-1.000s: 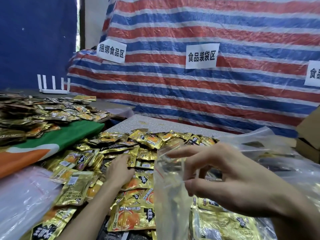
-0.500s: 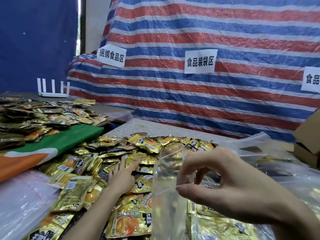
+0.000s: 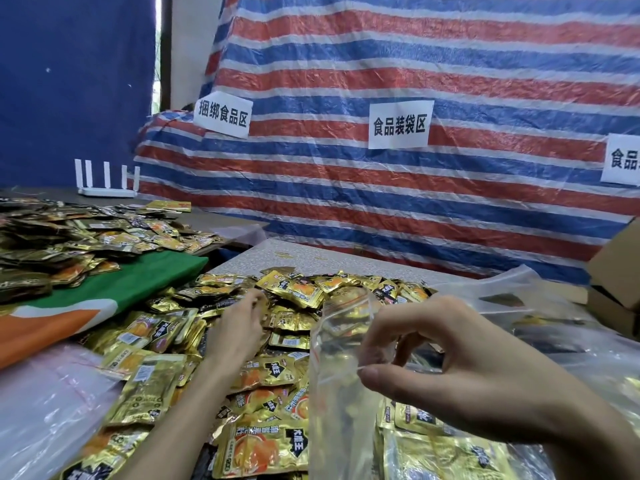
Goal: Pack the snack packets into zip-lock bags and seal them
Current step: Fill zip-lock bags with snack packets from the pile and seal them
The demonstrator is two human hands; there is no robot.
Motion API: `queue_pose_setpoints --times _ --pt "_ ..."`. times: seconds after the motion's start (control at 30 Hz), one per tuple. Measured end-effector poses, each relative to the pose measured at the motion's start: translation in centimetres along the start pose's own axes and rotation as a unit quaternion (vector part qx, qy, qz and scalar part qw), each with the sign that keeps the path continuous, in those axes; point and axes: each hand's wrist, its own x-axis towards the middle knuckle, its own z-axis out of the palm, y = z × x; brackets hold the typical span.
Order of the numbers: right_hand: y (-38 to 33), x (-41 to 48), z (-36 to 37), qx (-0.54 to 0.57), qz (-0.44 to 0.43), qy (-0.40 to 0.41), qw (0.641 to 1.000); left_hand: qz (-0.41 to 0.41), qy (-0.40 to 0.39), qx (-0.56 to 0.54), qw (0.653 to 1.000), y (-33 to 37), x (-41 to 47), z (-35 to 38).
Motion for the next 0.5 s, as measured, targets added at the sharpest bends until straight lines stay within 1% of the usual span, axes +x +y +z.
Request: queue_pose_setpoints --times 0.07,0.13,0.23,0.37,0.47,0.5 --pt "0.0 0.0 0.0 0.0 0.003 0.001 1.0 -0.029 0.03 -0.087 0.995 0.8 0.9 -2.1" --pt "0.0 0.0 0.0 -0.001 0.003 0.002 1.0 -0.031 0.043 -0.145 0.988 1.7 1.4 -4.7" --pt "0.1 -0.1 -0.1 -0.001 0.002 0.003 1.0 0.005 0.053 -0.219 0.974 4.4 1.0 -8.7" --pt "0.2 -0.1 0.1 0.011 -0.009 0.008 1.0 0.052 0.121 -0.305 0.943 8.8 -1.3 -14.0" --pt "0.4 0.1 0.2 0.015 -0.02 0.016 1.0 0.094 0.135 -0.37 0.914 11.5 -4.2 -17.3" --pt "0.4 0.1 0.2 0.018 -0.024 0.017 0.999 0.108 0.135 -0.378 0.91 12.3 -5.2 -18.1"
